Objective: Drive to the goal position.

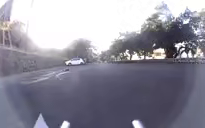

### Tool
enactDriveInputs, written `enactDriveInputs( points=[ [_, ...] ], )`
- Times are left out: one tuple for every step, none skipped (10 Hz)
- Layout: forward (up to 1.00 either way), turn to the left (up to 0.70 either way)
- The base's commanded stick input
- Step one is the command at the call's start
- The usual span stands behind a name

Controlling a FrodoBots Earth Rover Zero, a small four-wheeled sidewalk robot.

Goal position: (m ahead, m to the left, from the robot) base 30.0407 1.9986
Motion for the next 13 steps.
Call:
enactDriveInputs(
  points=[
    [0.50, 0.00],
    [0.50, 0.00],
    [0.50, -0.01],
    [0.50, -0.11],
    [0.50, -0.25],
    [0.50, -0.46],
    [0.50, -0.25],
    [0.50, -0.04],
    [0.50, 0.00],
    [0.50, 0.00],
    [0.50, -0.11],
    [0.50, -0.38],
    [0.50, -0.29]
  ],
)
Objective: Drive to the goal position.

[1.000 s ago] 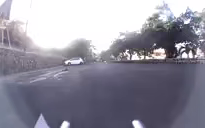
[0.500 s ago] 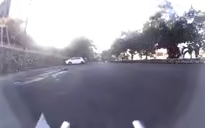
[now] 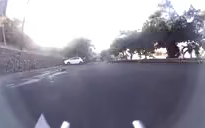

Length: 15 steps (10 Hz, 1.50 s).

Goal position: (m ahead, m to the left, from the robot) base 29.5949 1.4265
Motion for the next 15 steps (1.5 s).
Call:
enactDriveInputs(
  points=[
    [0.50, 0.00],
    [0.50, 0.00],
    [0.50, 0.00],
    [0.50, -0.47],
    [0.50, -0.40],
    [0.50, -0.24],
    [0.50, -0.07],
    [0.50, 0.00],
    [0.50, 0.00],
    [0.50, 0.00],
    [0.50, -0.13],
    [0.50, -0.49],
    [0.50, -0.35],
    [0.50, 0.00],
    [0.50, 0.00]
  ],
)
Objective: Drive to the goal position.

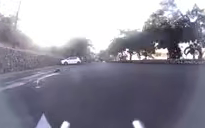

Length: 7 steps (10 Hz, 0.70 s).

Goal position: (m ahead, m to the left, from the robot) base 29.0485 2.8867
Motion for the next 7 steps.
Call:
enactDriveInputs(
  points=[
    [0.50, -0.01],
    [0.50, -0.04],
    [0.50, -0.26],
    [0.50, -0.46],
    [0.50, 0.00],
    [0.50, 0.00],
    [0.50, 0.00]
  ],
)
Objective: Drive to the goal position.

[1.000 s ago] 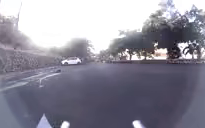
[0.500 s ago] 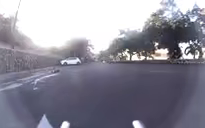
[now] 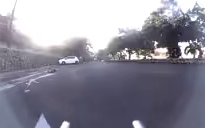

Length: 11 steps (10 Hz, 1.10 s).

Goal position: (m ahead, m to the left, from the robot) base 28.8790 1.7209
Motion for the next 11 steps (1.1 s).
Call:
enactDriveInputs(
  points=[
    [0.50, 0.00],
    [0.50, 0.00],
    [0.50, 0.00],
    [0.50, 0.00],
    [0.50, 0.00],
    [0.50, 0.00],
    [0.50, 0.00],
    [0.50, 0.00],
    [0.50, 0.00],
    [0.50, 0.00],
    [0.50, 0.00]
  ],
)
